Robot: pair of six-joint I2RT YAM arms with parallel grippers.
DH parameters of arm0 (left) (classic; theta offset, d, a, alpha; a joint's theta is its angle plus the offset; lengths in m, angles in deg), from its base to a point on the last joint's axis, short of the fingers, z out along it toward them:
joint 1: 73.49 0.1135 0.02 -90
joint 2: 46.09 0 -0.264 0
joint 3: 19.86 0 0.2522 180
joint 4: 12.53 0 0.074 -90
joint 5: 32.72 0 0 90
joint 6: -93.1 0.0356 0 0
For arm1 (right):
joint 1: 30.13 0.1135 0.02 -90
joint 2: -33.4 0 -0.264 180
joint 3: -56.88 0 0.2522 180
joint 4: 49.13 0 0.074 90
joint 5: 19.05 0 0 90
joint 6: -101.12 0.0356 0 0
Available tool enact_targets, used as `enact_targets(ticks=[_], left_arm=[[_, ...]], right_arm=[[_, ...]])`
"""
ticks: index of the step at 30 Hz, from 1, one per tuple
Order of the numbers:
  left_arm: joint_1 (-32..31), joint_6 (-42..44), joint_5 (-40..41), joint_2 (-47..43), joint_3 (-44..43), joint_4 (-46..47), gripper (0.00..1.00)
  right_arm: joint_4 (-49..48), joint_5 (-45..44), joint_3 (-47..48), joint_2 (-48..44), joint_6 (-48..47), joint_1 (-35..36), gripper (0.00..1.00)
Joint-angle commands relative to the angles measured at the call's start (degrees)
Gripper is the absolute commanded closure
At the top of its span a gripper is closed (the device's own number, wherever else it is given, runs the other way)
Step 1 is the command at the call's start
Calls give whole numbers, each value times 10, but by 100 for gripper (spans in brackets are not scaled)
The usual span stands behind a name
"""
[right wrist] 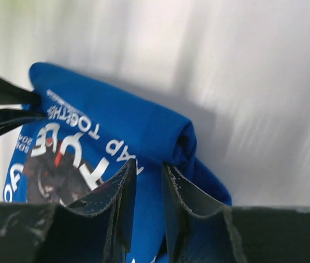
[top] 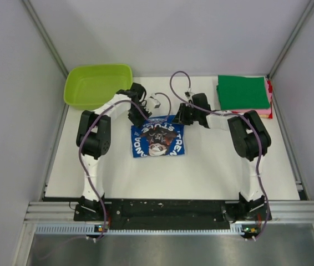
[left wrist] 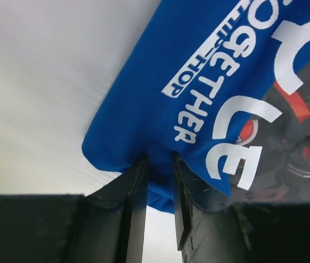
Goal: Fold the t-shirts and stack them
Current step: Fold the long partially folded tshirt into a neat square
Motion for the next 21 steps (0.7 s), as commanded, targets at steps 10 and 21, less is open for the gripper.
enact_targets(ticks=[10,21], left_arm=[[18,-1,-22,-53,-46,-9,65],[17,11,-74,-187,157,15,62]], right_arm=[[147,-90,44,-89,-22,-13,34],[143,-52,-120,-208,-8,-13,12]])
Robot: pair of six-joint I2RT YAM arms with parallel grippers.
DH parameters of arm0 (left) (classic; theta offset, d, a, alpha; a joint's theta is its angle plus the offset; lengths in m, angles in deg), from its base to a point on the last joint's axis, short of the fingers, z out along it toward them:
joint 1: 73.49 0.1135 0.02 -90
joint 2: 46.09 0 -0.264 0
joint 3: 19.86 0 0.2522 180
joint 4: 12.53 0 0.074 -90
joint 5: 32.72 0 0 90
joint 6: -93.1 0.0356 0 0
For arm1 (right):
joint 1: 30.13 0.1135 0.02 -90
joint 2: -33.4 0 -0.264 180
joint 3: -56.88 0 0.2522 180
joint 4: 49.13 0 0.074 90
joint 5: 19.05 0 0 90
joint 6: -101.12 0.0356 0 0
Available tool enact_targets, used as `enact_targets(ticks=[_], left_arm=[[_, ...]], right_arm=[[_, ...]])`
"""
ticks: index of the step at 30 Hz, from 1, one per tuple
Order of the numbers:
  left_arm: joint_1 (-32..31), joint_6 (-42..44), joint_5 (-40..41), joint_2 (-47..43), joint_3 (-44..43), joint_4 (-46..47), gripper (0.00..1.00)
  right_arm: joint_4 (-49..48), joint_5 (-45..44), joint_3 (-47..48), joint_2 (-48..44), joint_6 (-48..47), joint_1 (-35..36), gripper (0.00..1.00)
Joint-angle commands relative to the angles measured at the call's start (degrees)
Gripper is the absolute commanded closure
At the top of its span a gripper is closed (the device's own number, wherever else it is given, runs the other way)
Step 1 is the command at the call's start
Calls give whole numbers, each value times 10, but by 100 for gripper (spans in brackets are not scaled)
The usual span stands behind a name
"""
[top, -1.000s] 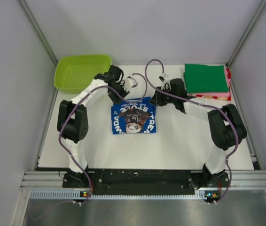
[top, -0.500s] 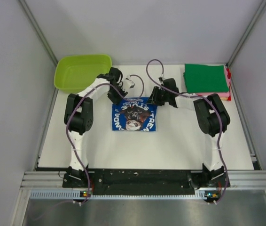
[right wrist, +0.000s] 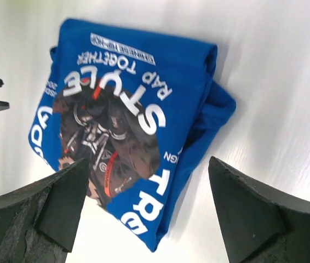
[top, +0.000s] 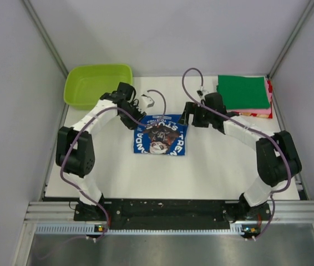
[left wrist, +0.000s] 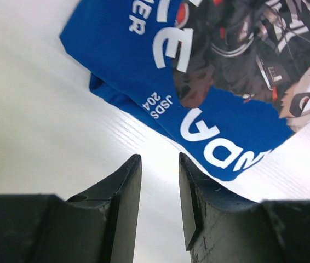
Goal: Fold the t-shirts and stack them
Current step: Fold the long partially folded tshirt into a neat square, then put the neatly folded tshirt into the corner of the board with the right arm
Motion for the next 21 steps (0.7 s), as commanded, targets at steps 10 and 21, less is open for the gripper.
enact_targets(ticks=[10,21], left_arm=[[2,1,-35,39,77,33,65],[23,15,-15,34,58,23,67]], right_arm=[[-173,162,-39,133,119,-2,38],[-208,204,12,170,134,-14,100]])
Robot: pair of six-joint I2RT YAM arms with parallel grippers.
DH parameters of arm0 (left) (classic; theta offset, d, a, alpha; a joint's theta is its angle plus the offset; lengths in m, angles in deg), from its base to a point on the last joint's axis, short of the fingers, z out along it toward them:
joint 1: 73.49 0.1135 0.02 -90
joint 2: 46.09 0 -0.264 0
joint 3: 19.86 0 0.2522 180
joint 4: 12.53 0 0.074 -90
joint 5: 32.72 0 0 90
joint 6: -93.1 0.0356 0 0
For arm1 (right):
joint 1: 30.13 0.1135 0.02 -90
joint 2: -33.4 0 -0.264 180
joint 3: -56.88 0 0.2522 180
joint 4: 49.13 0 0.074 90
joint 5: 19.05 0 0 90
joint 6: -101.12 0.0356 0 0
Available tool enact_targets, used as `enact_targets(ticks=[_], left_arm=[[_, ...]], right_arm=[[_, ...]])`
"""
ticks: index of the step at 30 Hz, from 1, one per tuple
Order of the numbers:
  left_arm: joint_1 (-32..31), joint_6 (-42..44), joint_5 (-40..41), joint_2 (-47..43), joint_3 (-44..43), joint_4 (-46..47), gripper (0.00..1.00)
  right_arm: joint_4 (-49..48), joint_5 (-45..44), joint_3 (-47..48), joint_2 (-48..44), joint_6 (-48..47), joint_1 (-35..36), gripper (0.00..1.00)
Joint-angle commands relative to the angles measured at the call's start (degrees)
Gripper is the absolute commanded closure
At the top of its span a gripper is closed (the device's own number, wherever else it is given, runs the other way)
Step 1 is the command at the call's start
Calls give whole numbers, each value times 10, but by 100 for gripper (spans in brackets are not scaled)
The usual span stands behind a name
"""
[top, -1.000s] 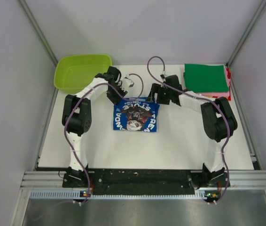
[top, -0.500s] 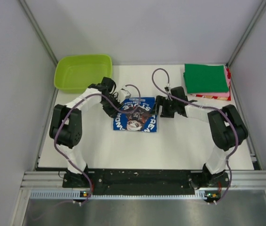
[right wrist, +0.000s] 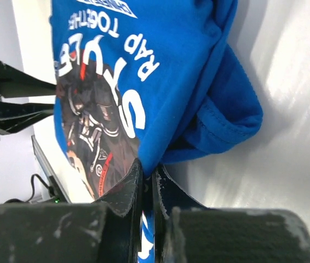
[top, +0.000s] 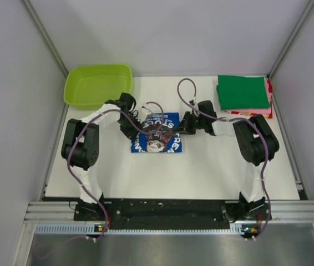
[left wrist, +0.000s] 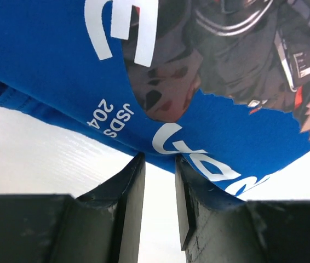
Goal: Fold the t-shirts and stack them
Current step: Put the neatly folded tshirt into the corner of the board with the right arm
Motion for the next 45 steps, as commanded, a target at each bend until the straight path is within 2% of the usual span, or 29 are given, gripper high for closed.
enact_targets(ticks=[1,4,5,6,7,8,11,17,25,37,45], left_arm=[[15,14,4,-27,-19,-1,65],[26,20,10,-68,-24,-8,56],[29,22,14,-83,-26,-12,44],[31,24,20,-95,-29,-15,28],[33,26,26,-107,-29,-15,4],[35,28,34,-117,-30,-16,1],[40,31,64,-144,-33,-18,1],[42,31,81,-167,-25,-21,1],[42,31,82,-162,-25,-35,1],[43,47,117,-178,-22,-35,1],[43,44,110,-170,-22,-36,1]], right_arm=[[-25,28,40,-13,-17,-15,100],[37,23,66,-26,-82,-33,100],[71,18,81,-27,-111,-38,100],[106,10,101,-28,-148,-42,100],[153,-3,117,-29,-184,-48,100],[191,-15,137,-29,-212,-54,100],[287,-68,197,-31,-291,-73,100],[402,-209,305,-27,-452,-99,100],[514,-358,480,13,-557,-122,100],[538,-533,654,61,-676,-149,100],[538,-553,683,41,-732,-164,100]])
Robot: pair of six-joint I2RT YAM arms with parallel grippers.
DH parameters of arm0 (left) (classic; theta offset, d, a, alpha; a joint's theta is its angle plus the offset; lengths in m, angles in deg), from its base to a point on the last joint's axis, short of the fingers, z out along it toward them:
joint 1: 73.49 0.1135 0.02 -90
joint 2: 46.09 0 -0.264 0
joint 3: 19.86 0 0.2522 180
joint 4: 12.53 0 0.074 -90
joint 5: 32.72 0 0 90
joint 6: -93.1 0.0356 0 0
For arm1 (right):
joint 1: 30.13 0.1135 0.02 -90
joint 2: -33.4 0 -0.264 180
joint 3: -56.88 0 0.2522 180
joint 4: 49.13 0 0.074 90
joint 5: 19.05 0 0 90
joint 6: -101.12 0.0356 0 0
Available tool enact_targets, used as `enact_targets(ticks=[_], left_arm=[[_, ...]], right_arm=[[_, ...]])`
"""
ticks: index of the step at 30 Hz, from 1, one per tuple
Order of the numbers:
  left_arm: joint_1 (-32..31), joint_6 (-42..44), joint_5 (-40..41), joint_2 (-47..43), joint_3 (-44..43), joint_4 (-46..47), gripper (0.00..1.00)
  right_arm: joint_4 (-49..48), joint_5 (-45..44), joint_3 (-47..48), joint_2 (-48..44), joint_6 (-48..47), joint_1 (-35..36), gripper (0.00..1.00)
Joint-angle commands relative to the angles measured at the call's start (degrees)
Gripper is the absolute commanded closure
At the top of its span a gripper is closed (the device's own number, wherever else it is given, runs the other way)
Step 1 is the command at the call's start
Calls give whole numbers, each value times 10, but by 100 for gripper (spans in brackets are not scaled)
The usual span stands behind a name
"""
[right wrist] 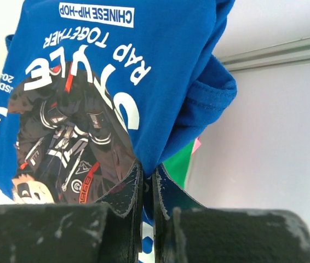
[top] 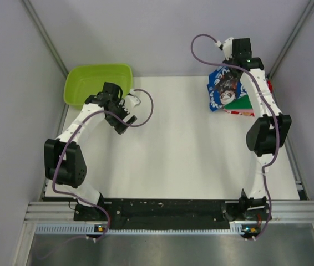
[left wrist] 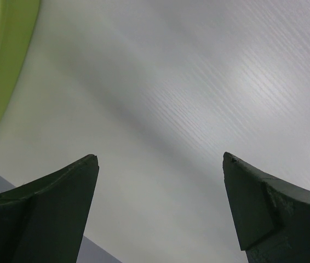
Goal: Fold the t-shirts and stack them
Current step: Put the neatly folded tshirt into the corner of the board with the right arm
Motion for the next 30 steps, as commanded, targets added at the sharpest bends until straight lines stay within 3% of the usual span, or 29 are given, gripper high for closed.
enact_targets(ticks=[1,15,22,30], left_arm=[[3,3,3,-15,-6,3,1],[3,4,13,-14,-4,5,1],[3,5,19,-11,-3,5,1],[3,5,25,-4,-6,3,1]], right_arm=[[-14,-37,43,-26,-48,-14,100],[-25,18,50,-31,-23,-66,100],[-57,14,11,-1,-6,-111,100],[-96,73,-24,40,22,-163,100]])
